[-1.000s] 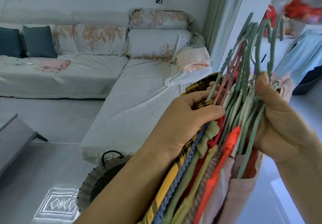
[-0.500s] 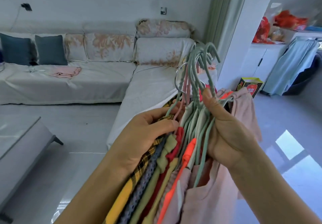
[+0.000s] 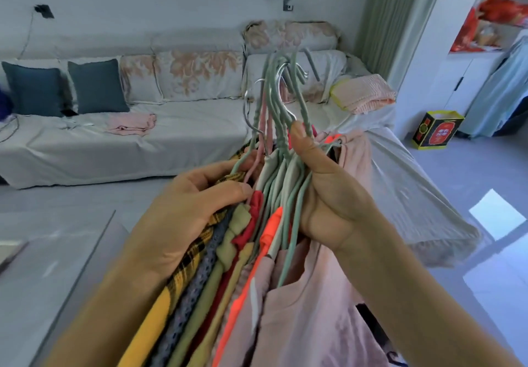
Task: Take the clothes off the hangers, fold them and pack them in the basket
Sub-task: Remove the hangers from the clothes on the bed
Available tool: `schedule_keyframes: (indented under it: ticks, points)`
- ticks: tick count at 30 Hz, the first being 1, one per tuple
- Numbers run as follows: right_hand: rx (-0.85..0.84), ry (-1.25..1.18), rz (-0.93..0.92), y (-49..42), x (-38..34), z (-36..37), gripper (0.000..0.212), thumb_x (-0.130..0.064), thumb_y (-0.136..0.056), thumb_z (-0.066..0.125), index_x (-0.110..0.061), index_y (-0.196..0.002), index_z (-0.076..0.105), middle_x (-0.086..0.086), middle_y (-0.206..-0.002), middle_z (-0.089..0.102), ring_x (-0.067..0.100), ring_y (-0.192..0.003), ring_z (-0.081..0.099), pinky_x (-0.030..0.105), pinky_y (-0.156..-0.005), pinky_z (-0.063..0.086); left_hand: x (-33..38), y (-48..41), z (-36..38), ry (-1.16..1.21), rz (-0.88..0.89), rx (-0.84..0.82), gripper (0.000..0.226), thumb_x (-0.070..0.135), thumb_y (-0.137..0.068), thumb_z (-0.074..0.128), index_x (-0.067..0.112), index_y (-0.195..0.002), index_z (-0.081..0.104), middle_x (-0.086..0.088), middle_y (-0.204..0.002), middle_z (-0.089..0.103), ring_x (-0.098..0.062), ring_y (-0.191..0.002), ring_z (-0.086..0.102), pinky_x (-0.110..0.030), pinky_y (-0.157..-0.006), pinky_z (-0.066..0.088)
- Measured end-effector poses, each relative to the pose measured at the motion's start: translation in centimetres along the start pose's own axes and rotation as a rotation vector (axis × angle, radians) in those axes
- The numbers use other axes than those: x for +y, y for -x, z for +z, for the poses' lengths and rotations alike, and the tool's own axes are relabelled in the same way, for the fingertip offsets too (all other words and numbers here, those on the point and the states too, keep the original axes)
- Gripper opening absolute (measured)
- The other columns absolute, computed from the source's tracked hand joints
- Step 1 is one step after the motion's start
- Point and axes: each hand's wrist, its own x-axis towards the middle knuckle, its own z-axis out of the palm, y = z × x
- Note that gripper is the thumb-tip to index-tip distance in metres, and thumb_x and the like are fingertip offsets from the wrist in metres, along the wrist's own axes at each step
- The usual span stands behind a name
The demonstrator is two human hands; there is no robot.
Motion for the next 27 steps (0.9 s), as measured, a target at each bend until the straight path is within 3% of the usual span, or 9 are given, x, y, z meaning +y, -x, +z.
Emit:
schedule_keyframes:
  ticks: [5, 8, 11, 13, 15, 16, 19, 23, 27]
  points:
    - [-0.025, -0.012, 0.013, -9.8, 3.4, 2.8, 0.088, -0.038, -0.058, 0.073, 0.006, -0.128, 0.044, 0.022, -0.131, 0.045, 0.034, -0.125, 0.043, 0.045, -0.107, 0.036, 0.1, -5.4, -8.7, -0.023, 0.028, 0.034, 0.037, 0.017, -0.057, 0.068, 0.028, -0.092, 0.076, -0.016, -0.089, 0.073, -0.035, -0.079, 0.068, -0.039, -0.067, 0.059]
    - [-0.049, -0.018, 0.022, -16.9, 4.8, 3.6, 0.072, -0.037, -0.062, 0.073, -0.004, -0.121, 0.049, 0.018, -0.11, 0.051, 0.032, -0.116, 0.049, 0.044, -0.108, 0.037, -0.4, -10.4, -14.2, -0.078, 0.042, 0.046, 0.057, 0.03, -0.04, 0.084, 0.029, -0.096, 0.074, -0.014, -0.092, 0.073, -0.036, -0.085, 0.069, -0.041, -0.07, 0.058]
    - [-0.029, -0.01, 0.025, -24.3, 4.8, 4.0, 0.031, -0.032, -0.071, 0.062, -0.005, -0.086, 0.062, 0.004, -0.068, 0.063, 0.014, -0.068, 0.063, 0.025, -0.075, 0.056, -0.5, -16.2, -18.6, -0.116, 0.066, 0.061, 0.088, 0.049, -0.011, 0.088, 0.026, -0.095, 0.075, -0.014, -0.09, 0.073, -0.03, -0.075, 0.071, -0.034, -0.062, 0.058]
    - [-0.006, -0.016, 0.036, -29.2, 4.1, 4.8, 0.017, -0.029, -0.073, 0.062, -0.012, -0.072, 0.061, -0.002, -0.054, 0.06, 0.008, -0.05, 0.059, 0.02, -0.057, 0.054, 0.0, -20.5, -21.6, -0.088, 0.056, 0.076, 0.089, 0.049, -0.01, 0.088, 0.025, -0.095, 0.075, -0.012, -0.088, 0.074, -0.027, -0.073, 0.072, -0.032, -0.059, 0.057]
    - [-0.001, -0.003, 0.041, -33.9, 3.6, 5.4, 0.016, -0.026, -0.082, 0.06, -0.014, -0.072, 0.06, -0.004, -0.052, 0.06, 0.006, -0.048, 0.059, 0.018, -0.055, 0.052, -0.2, -24.9, -25.3, -0.137, 0.08, 0.094, 0.081, 0.054, -0.025, 0.087, 0.028, -0.101, 0.072, -0.007, -0.092, 0.074, -0.026, -0.083, 0.071, -0.041, -0.066, 0.058]
    - [-0.002, 0.0, 0.045, -36.2, 3.3, 5.5, 0.018, -0.025, -0.087, 0.057, -0.014, -0.074, 0.06, -0.005, -0.052, 0.06, 0.005, -0.048, 0.059, 0.018, -0.055, 0.052, -0.5, -27.2, -26.9, -0.193, 0.086, 0.103, 0.072, 0.057, -0.041, 0.084, 0.029, -0.106, 0.07, -0.004, -0.098, 0.073, -0.027, -0.092, 0.07, -0.049, -0.078, 0.056]
    - [0.016, 0.06, 0.055, -42.3, 2.4, 6.0, 0.019, -0.027, -0.089, 0.055, -0.015, -0.076, 0.061, -0.005, -0.056, 0.059, 0.006, -0.054, 0.057, 0.018, -0.059, 0.052, -2.6, -33.9, -32.2, -0.21, 0.052, 0.142, 0.041, 0.038, -0.078, 0.07, 0.028, -0.117, 0.064, -0.003, -0.111, 0.07, -0.027, -0.105, 0.065, -0.057, -0.1, 0.039]
    - [0.016, 0.136, 0.023, -49.8, 0.7, 5.9, 0.021, -0.027, -0.091, 0.052, -0.015, -0.077, 0.063, -0.007, -0.056, 0.063, 0.004, -0.052, 0.06, 0.015, -0.056, 0.053, -4.1, -41.9, -36.0, -0.283, 0.056, 0.102, 0.043, 0.043, -0.084, 0.066, 0.032, -0.125, 0.057, 0.002, -0.117, 0.067, -0.023, -0.109, 0.063, -0.053, -0.099, 0.042]
    - [0.056, 0.207, -0.016, -58.2, -0.7, 5.3, 0.02, -0.028, -0.092, 0.052, -0.014, -0.08, 0.062, -0.001, -0.071, 0.06, 0.009, -0.064, 0.056, 0.015, -0.06, 0.052, -5.1, -51.0, -39.4, -0.253, 0.086, 0.063, 0.042, 0.043, -0.084, 0.066, 0.034, -0.124, 0.058, 0.005, -0.117, 0.066, -0.021, -0.11, 0.062, -0.051, -0.098, 0.044]
